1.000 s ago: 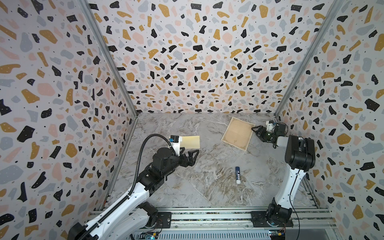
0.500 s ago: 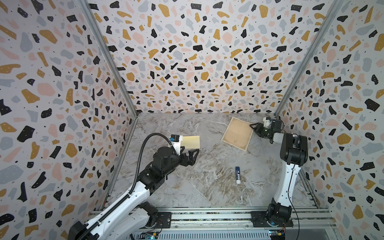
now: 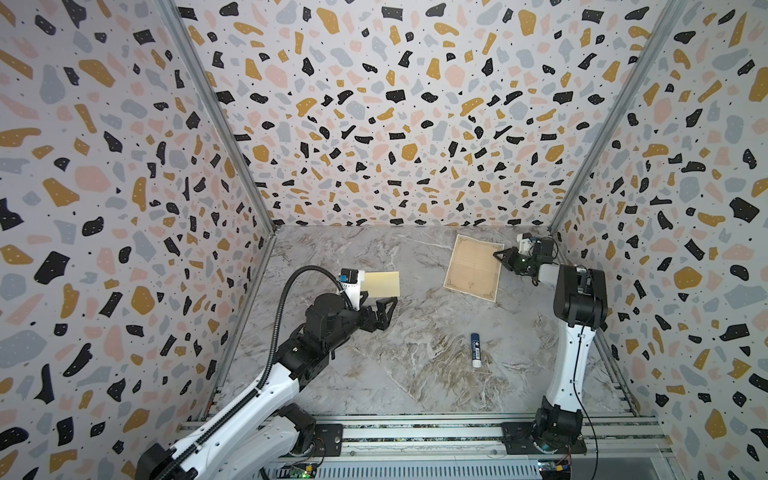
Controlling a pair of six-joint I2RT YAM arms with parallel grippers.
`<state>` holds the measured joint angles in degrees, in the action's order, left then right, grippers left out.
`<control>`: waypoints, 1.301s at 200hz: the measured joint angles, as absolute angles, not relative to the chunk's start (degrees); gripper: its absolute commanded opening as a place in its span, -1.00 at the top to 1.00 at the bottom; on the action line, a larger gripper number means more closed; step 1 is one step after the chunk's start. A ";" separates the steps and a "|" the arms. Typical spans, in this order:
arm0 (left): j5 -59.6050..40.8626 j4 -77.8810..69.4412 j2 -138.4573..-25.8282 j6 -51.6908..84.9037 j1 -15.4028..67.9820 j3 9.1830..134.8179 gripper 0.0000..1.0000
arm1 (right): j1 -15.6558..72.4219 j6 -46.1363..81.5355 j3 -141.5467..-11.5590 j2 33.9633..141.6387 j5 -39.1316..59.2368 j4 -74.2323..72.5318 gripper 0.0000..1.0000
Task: Place the letter into the envelope and seal it
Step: 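Grasp the beige letter's far edge with the right gripper while the left arm advances, then lift the beige letter with the right gripper and swing it toward the left gripper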
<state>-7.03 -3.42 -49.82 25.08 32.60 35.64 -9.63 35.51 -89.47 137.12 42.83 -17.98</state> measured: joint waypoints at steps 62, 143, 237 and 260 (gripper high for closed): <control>-3.16 -7.86 -46.41 23.66 32.60 34.41 -0.99 | -9.63 35.57 -82.59 130.58 44.16 -23.59 1.00; 4.03 -10.37 -39.94 20.36 32.60 33.23 -0.99 | -7.84 33.17 -80.71 105.93 46.87 -29.26 1.00; -7.55 -7.22 -37.45 7.79 32.60 37.76 -0.99 | 6.90 14.09 -78.15 81.25 51.79 -13.98 1.00; -9.50 -6.59 -35.51 3.73 32.60 38.11 -0.99 | 13.34 6.57 -76.82 75.94 51.81 -7.64 1.00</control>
